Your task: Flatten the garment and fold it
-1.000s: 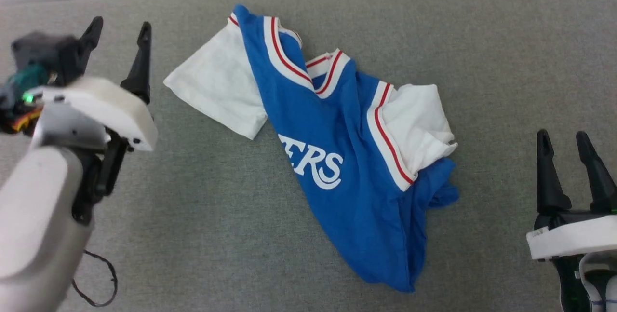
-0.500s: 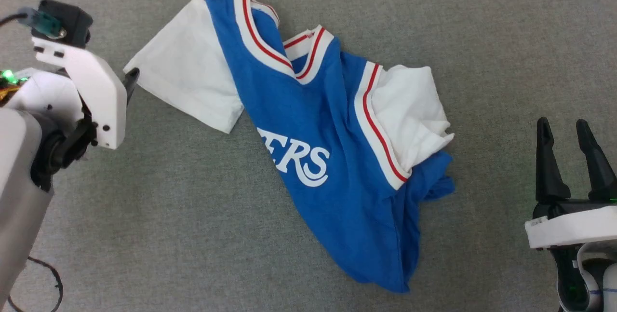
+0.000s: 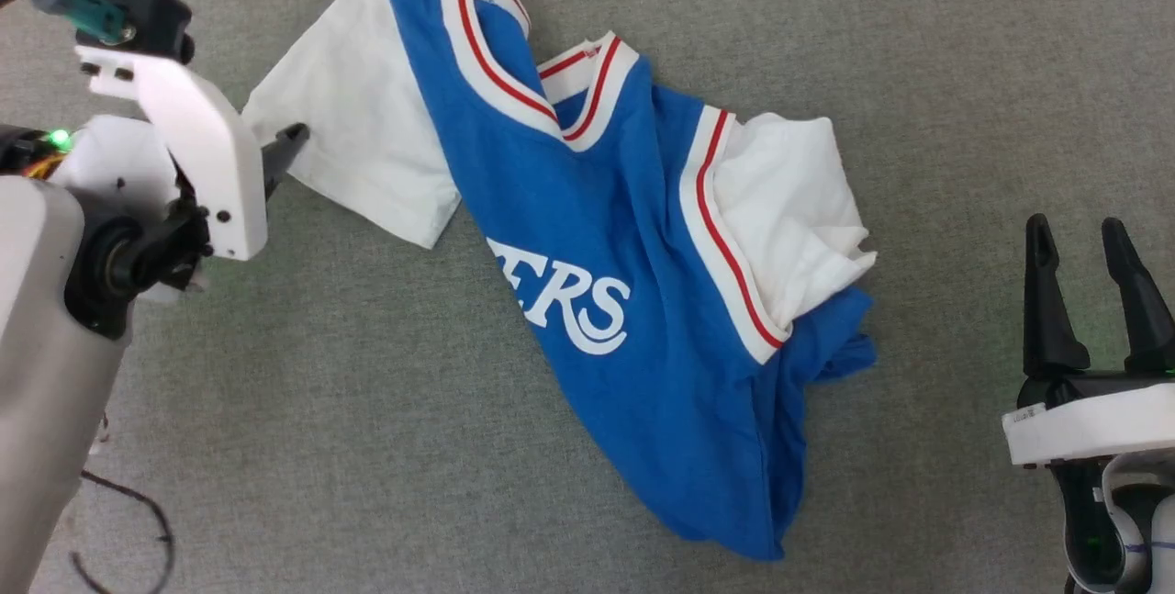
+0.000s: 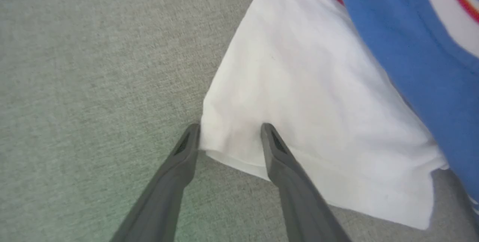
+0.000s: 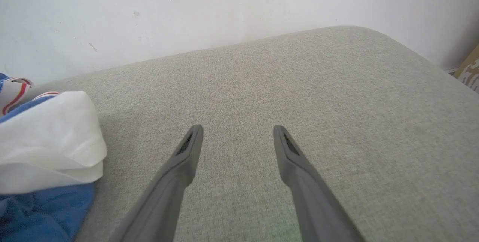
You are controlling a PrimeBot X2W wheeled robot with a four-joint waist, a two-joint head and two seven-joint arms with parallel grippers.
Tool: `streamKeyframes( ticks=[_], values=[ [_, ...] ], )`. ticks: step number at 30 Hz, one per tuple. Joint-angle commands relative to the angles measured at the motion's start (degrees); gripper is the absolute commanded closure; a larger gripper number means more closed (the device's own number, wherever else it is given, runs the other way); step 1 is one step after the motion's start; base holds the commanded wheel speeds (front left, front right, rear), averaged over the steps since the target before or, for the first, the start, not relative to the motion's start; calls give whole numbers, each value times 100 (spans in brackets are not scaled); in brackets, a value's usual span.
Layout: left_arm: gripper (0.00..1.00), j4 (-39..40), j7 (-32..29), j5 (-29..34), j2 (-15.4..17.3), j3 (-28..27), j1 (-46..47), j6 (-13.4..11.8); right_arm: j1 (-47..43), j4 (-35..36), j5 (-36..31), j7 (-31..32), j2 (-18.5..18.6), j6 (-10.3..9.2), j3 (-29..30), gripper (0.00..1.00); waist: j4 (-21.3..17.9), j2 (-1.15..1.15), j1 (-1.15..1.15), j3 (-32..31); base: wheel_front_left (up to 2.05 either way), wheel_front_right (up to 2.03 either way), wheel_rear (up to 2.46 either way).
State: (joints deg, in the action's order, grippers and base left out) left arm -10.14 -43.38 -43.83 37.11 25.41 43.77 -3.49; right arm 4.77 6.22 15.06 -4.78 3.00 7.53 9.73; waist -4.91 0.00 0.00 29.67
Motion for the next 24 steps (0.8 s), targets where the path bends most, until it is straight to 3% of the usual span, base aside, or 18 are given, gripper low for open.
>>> streamKeyframes(
  ticks=[1,9,18,24],
  values=[
    [100,-58,-198,-174,-129,90,-165,78,110,11,-38,12,-13,-4,22,0,7,0,0,0,0,0,0],
    [100,-239,504,-81,-173,-89,-199,109,132,20,-68,40,-13,-4,10,0,8,0,0,-57,0,0,0],
    [100,263,1601,-694,-659,-562,-881,335,-3,-117,-42,-11,-13,-4,32,0,203,0,0,-650,0,0,0],
    [100,1103,2404,-962,-639,-1137,-2168,65,-163,-248,-9,-3,-13,-4,78,0,366,0,0,-1073,0,0,0]
  ],
)
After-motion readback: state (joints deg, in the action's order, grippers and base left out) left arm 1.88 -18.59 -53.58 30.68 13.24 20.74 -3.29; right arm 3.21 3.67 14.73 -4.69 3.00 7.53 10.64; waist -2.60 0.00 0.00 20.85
